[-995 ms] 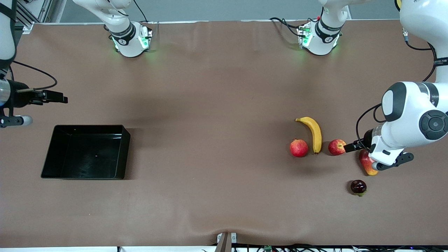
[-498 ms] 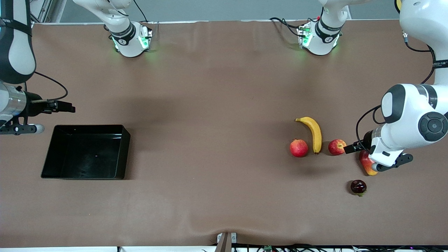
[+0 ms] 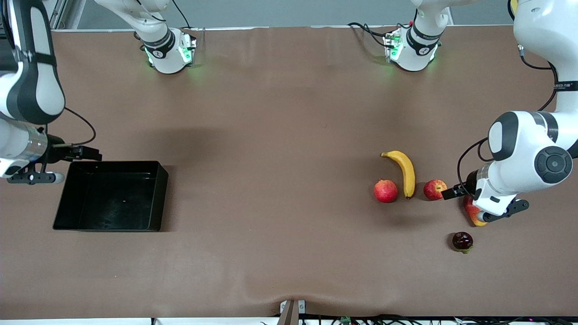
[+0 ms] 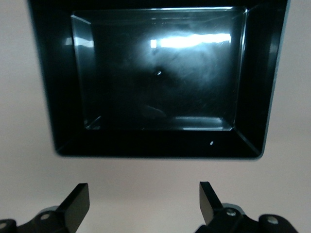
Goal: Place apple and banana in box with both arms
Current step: 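Grasp the striped apple with the left gripper while the right gripper reaches the tray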
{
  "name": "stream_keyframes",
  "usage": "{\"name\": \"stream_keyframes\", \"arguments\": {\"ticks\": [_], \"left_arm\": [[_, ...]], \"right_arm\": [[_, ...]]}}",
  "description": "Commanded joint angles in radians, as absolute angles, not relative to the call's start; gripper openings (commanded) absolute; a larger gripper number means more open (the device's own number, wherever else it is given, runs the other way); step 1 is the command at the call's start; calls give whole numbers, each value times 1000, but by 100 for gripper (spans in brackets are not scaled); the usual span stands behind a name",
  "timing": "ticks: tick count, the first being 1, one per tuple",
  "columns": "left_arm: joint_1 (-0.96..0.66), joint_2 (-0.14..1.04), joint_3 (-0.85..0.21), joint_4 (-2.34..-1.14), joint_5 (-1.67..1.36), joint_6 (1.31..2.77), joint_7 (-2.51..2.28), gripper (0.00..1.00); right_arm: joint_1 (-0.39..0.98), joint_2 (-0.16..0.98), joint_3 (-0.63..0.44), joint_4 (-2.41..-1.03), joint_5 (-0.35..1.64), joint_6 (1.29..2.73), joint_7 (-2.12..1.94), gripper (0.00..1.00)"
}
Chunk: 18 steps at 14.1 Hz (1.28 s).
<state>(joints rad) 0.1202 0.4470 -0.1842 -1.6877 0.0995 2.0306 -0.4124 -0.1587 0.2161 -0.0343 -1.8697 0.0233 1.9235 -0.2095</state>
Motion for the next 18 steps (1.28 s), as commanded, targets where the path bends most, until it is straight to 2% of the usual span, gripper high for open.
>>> {"name": "stream_keyframes", "arguments": {"ticks": [1,3,10,15,16,17,18], "left_arm": [[127,466,-192,-1697,120,2075,-431,100],[127,486,-192,-1697,120,2104,-434,100],[127,583,-190,-1713,123,2126,-428,100],[127,635,-184,-1727,126,2137,-419,100],[127,637,-183,-1733,126,2137,-419,100],[127,638,-183,-1739,133,2137,-419,80],[126,638,-183,-1743,153,2137,-419,51]], "right_arm": [[-224,265,-21,-1855,14,1991,-300,100],[-259,317,-21,-1813,14,2013,-353,100],[-368,631,-21,-1507,12,2014,-555,100],[-377,699,-21,-1485,14,2089,-552,100],[-379,704,-21,-1485,14,2092,-552,68],[-380,716,-21,-1486,14,2097,-552,31],[-380,721,-21,-1491,14,2115,-555,0]]}}
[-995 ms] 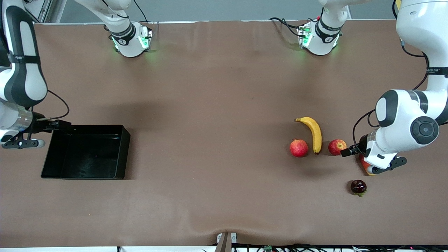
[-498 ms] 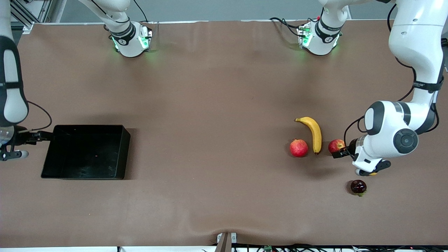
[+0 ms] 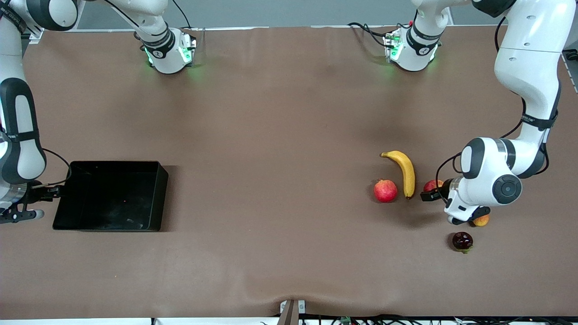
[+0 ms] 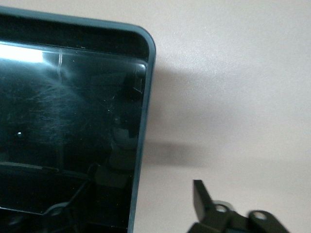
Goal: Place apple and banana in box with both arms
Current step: 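Grasp the striped apple with the left gripper while the right gripper reaches the tray, then lift the apple with the left gripper while the right gripper drags the tray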
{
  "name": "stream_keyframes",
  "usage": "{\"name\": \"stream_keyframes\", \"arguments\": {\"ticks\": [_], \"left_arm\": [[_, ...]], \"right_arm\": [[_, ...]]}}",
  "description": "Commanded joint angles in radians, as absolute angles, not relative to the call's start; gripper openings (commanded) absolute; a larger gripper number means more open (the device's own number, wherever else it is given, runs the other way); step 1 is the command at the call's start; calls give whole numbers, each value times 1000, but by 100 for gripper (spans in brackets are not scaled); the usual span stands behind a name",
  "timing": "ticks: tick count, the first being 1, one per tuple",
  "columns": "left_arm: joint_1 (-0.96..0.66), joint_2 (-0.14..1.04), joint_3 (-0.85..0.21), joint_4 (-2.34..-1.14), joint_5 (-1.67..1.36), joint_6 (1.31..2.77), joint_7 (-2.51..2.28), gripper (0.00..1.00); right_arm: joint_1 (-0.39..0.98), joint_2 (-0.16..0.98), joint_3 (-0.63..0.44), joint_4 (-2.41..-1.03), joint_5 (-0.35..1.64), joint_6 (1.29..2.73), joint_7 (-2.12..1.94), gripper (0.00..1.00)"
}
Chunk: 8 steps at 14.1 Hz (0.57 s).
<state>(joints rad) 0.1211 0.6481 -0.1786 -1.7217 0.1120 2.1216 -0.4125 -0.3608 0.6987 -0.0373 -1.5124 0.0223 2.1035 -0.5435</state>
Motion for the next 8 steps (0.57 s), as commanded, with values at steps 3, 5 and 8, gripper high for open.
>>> {"name": "stream_keyframes", "arguments": {"ticks": [3,5,8], "left_arm": [[126,612,-187,-1741,167,2123,-419,0],[124,563,-192,-1729,167,2093,-416,0],[114,476,-209,-1685,167,2002,-419,0]], "right_arm": [[-374,721,-21,-1499,14,2117,-554,0],[-371,718,-21,-1497,14,2114,-557,0],[-359,700,-15,-1493,20,2105,-554,0]]}}
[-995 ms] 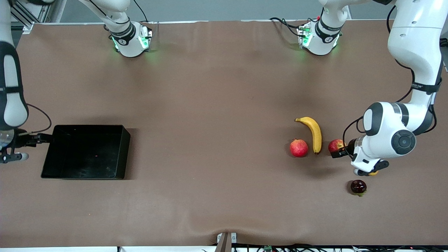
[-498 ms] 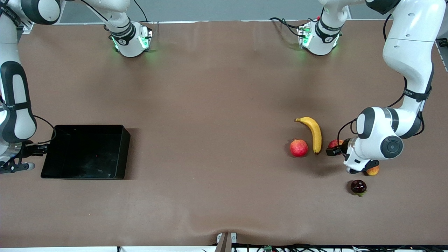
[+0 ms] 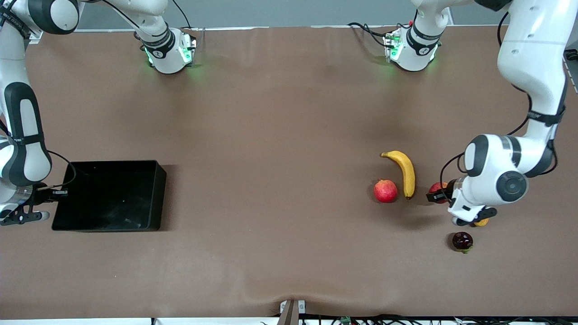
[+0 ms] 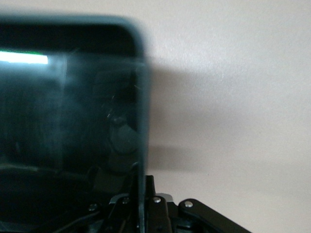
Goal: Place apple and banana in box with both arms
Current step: 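Lift the apple with the left gripper while the right gripper drags the tray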
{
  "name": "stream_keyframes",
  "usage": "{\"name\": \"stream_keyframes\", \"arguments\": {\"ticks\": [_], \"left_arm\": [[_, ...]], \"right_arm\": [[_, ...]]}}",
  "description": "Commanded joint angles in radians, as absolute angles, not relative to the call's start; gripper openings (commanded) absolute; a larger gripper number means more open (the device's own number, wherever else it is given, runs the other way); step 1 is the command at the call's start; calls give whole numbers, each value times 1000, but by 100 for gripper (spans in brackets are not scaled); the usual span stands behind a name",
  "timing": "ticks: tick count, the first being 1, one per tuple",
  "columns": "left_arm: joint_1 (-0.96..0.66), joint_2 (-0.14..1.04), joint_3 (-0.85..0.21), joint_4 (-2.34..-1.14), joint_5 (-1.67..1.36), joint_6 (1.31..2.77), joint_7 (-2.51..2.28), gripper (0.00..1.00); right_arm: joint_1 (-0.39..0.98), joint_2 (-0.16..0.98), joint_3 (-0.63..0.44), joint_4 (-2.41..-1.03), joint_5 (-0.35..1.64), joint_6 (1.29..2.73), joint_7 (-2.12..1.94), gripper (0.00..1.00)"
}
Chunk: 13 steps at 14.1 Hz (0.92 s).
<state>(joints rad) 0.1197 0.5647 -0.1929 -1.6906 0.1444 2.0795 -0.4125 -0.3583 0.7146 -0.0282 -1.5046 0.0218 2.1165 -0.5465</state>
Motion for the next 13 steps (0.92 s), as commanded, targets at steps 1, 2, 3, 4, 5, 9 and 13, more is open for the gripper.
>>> {"name": "stream_keyframes", "arguments": {"ticks": [1,2,3,4,5,9,13], "left_arm": [[117,460,-231,-1662,167,1961,-420,0],[117,443,-250,-1631,167,1921,-420,0],[117,436,-262,-1603,166,1884,-422,0],[115,430,-285,-1570,166,1849,-423,0],[115,430,-307,-1537,166,1818,-426,0],[114,430,-380,-1462,153,1738,-433,0],[114,413,-439,-1459,153,1735,-489,0]], "right_arm": [[-357,677,-9,-1493,23,2077,-554,0],[-348,654,0,-1488,26,2022,-552,0],[-336,628,6,-1486,29,1982,-545,0],[-312,599,8,-1486,34,1961,-540,0],[-284,580,8,-1488,38,1945,-523,0],[-142,506,8,-1491,87,1821,-289,0],[32,476,8,-1518,158,1798,-36,0]]}}
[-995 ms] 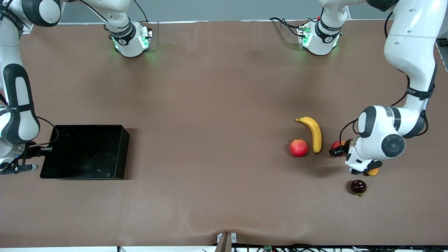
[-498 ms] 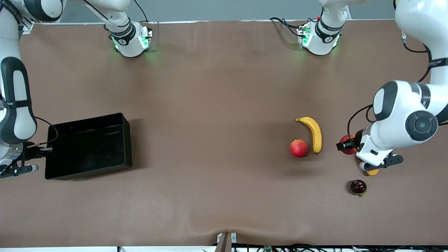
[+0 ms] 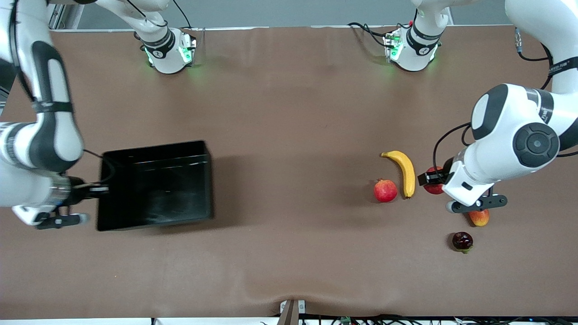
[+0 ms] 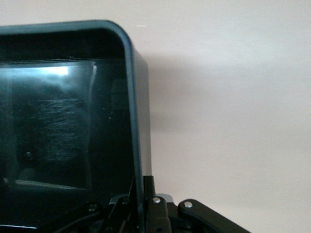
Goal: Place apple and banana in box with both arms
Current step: 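Lift the apple with the left gripper while the right gripper drags the tray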
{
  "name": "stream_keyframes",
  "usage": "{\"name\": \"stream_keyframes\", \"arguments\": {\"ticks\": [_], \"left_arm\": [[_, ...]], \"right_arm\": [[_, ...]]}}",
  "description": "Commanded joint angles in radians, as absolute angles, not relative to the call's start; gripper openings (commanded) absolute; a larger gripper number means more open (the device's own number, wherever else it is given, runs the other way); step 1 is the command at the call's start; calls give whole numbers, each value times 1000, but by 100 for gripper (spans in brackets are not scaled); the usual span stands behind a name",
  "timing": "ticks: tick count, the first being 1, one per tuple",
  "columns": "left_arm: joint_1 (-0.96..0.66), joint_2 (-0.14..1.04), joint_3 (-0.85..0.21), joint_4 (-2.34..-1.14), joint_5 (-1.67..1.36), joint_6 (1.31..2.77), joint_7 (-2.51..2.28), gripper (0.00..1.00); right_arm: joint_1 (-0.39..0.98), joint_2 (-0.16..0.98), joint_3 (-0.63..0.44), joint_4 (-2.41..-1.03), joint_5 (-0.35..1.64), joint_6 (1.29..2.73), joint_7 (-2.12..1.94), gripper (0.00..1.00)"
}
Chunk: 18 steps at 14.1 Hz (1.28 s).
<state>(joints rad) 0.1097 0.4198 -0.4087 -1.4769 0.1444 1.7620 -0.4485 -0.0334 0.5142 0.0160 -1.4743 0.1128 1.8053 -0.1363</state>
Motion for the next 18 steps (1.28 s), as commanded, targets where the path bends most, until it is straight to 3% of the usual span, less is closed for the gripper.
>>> {"name": "stream_keyframes", "arguments": {"ticks": [1,6,10,15,16,17,18], "left_arm": [[112,413,-457,-1459,153,1735,-521,0],[100,425,-574,-1460,153,1735,-731,0],[46,454,-592,-1460,115,1752,-866,0],[-44,567,-591,-1492,120,1873,-1021,0],[-58,592,-589,-1515,126,1931,-1050,0],[-80,613,-588,-1538,127,1998,-1089,0],[-103,636,-583,-1551,132,2046,-1126,0]], "right_arm": [[75,469,8,-1534,176,1807,15,0],[355,463,5,-1597,215,1989,387,0],[514,463,5,-1716,213,2164,577,0],[664,457,5,-1864,213,2356,767,0],[667,459,3,-1867,213,2350,778,25],[664,456,3,-1864,213,2341,779,91],[663,450,3,-1861,213,2324,784,100]]}}
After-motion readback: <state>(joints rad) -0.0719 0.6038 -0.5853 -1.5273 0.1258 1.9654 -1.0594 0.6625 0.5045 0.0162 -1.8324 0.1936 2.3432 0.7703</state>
